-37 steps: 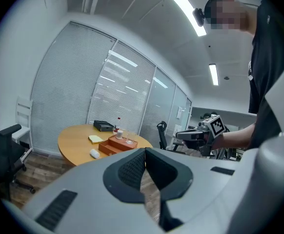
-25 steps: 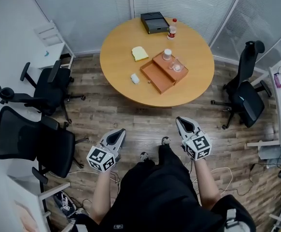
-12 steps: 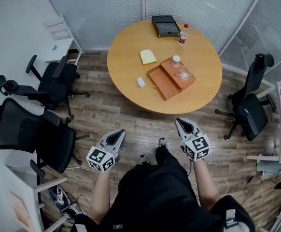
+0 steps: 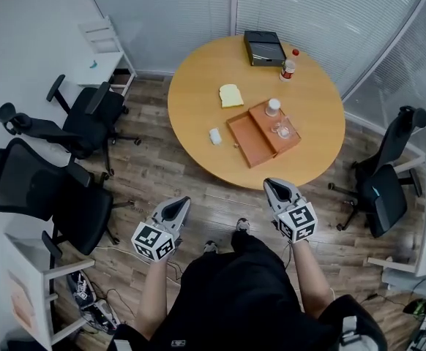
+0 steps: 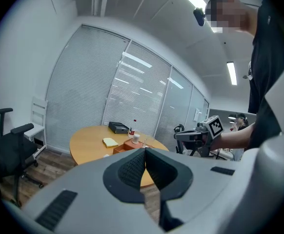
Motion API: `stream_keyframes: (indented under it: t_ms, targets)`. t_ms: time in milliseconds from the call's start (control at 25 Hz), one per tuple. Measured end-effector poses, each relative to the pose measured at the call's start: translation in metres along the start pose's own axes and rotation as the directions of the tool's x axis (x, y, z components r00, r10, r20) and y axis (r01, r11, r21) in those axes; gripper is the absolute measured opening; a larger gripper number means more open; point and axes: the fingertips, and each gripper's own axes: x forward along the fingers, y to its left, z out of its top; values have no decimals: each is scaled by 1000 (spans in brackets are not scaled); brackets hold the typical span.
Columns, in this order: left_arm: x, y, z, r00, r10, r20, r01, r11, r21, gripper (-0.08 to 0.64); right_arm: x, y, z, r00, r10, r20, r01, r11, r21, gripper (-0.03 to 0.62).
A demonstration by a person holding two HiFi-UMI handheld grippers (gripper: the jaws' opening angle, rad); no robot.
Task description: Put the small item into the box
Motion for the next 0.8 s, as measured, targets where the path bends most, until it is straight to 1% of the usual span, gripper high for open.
stream_keyframes:
  t_ms: [440, 680, 800]
  targets:
    - [43, -8, 14, 993, 118, 21, -118, 993, -15, 8, 27, -54, -1, 992, 124, -22, -124, 992, -15, 8]
    - [57, -13, 17, 983, 179, 34, -178, 984, -31, 8, 40, -69, -4, 981, 191, -30, -191, 981, -18, 8]
    - [65, -14, 15, 982, 185, 30, -184, 982, -36, 8, 42, -73, -5, 977, 210, -30, -210, 978, -16, 8]
